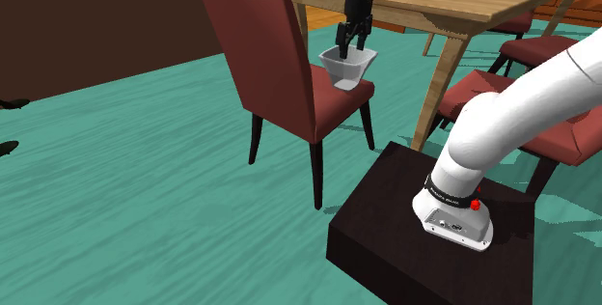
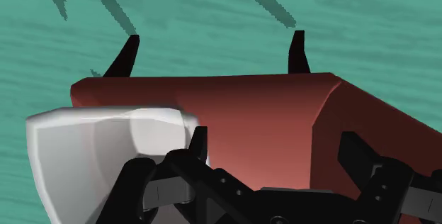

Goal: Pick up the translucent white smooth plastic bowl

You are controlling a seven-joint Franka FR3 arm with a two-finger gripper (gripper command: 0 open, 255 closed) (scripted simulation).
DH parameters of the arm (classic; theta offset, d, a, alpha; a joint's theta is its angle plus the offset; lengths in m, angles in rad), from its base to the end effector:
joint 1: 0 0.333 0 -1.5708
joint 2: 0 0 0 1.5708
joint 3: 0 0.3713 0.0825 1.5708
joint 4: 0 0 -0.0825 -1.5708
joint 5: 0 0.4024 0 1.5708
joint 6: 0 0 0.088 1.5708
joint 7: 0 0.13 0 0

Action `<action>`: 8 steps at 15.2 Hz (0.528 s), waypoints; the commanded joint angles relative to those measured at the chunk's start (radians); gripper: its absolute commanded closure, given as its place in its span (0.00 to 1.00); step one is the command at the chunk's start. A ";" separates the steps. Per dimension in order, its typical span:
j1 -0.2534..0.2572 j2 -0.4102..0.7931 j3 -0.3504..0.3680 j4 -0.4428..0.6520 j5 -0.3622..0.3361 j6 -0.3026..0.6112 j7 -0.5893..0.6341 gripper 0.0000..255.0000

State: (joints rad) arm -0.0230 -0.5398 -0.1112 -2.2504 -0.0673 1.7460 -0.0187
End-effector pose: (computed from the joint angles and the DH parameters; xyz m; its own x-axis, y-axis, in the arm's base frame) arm 0.3779 -0.0675 0.5911 0.9954 -0.0897 0.0327 -0.0901 -0.9959 0.0102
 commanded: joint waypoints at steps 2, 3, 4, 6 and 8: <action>-0.003 0.124 -0.022 0.092 -0.011 0.028 -0.030 0.00; -0.004 0.164 -0.028 0.124 -0.013 0.034 -0.040 0.00; -0.005 0.204 -0.035 0.158 -0.014 0.039 -0.051 0.00; -0.007 0.285 -0.048 0.229 -0.015 0.045 -0.071 0.00; -0.010 0.366 -0.059 0.306 -0.014 0.046 -0.092 0.00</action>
State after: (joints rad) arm -0.0316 -0.2105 -0.1646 -1.9728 -0.0807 1.7846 -0.1008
